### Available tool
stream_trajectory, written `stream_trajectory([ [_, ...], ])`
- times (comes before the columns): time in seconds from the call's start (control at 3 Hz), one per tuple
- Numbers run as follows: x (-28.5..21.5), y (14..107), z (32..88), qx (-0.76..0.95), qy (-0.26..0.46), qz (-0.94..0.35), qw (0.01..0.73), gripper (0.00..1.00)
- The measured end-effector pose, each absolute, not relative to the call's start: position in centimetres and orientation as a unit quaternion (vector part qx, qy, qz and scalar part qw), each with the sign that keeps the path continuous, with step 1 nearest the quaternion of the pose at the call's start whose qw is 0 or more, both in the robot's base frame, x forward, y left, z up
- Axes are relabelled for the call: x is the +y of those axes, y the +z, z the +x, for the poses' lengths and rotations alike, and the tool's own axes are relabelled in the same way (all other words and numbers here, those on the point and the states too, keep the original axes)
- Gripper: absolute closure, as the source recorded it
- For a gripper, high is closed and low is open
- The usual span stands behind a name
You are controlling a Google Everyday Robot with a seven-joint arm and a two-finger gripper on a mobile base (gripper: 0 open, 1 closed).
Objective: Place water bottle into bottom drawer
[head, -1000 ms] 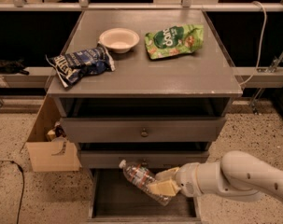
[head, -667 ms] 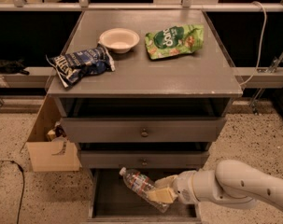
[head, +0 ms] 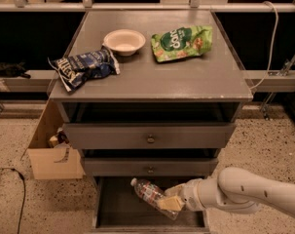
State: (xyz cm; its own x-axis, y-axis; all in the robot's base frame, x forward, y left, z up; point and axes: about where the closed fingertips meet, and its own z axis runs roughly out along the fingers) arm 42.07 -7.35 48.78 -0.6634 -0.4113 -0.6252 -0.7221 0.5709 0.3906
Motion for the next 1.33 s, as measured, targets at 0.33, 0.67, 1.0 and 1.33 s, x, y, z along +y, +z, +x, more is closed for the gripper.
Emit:
stream_trajectory([
  [0.33, -9.5, 46.7, 43.9, 0.862, 0.309, -0.317, 0.245, 1.00],
  [0.67, -9.5, 46.7, 43.9, 0.862, 0.309, -0.317, 0.245, 1.00],
  [1.0, -8.6, 43.8, 45.9, 0.867, 0.295, -0.328, 0.232, 1.00],
  [1.33, -7.6, 37.9, 49.0, 0.875, 0.278, -0.337, 0.209, 1.00],
])
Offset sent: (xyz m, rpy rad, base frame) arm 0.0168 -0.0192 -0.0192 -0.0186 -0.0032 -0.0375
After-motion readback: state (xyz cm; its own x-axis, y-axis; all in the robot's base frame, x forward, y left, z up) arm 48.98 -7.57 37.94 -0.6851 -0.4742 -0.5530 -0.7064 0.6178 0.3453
